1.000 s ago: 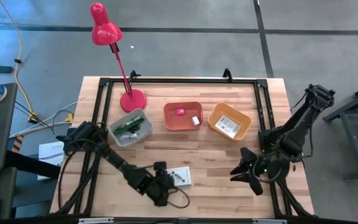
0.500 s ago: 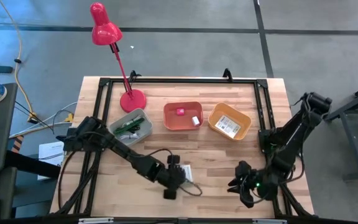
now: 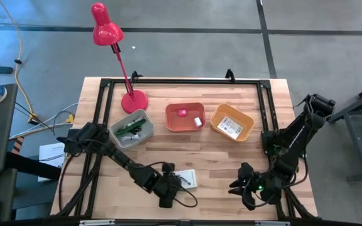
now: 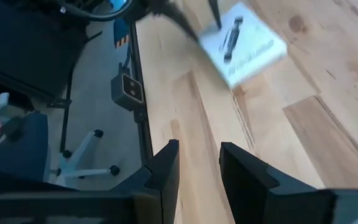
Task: Pick and place items into bin
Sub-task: Put the white box on top of the other white box in the yellow bin
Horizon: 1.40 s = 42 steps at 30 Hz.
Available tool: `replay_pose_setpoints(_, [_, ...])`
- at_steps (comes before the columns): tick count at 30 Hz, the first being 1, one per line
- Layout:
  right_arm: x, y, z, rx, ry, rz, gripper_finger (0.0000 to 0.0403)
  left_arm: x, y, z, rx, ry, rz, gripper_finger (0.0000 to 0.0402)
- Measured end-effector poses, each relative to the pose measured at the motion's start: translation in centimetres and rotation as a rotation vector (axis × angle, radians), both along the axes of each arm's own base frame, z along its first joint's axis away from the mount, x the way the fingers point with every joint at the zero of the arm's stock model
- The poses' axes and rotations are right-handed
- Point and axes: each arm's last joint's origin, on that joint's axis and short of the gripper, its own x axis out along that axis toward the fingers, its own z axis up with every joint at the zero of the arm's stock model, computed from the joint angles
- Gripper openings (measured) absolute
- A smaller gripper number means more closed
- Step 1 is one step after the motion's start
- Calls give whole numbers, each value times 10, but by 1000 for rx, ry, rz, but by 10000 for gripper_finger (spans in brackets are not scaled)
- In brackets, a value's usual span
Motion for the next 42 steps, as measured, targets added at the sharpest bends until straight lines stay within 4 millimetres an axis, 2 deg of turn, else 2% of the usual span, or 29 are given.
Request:
replay_pose_setpoints(4, [3,-2,0,-9,-8,-16,106,18,-1,-6,-55,-157,63,172])
replay_pose_setpoints(9, [6,-5,0,-28,-14,-21,106,43,16,-14,-119,-321,183,172])
replay_pose_setpoints(12, [6,-5,0,-10,-5,-26,106,51,25,-10,-124,-331,142,172])
replay_pose_setpoints(14, [5,-5,-1,1,19,-20,106,55,24,-2,-108,-332,72,172])
replay_pose_setpoints(20, [2,-10,-9,33,107,-73,106,53,17,28,-10,-224,-97,172])
replay_pose_setpoints(26, [5,-17,-24,101,130,-94,106,34,17,39,180,50,-177,172])
replay_pose_setpoints(32, [12,-20,-25,120,41,-104,106,24,24,22,285,165,-188,172])
replay_pose_setpoints(42, [14,-19,-23,151,27,-90,106,22,28,-1,275,198,-160,172])
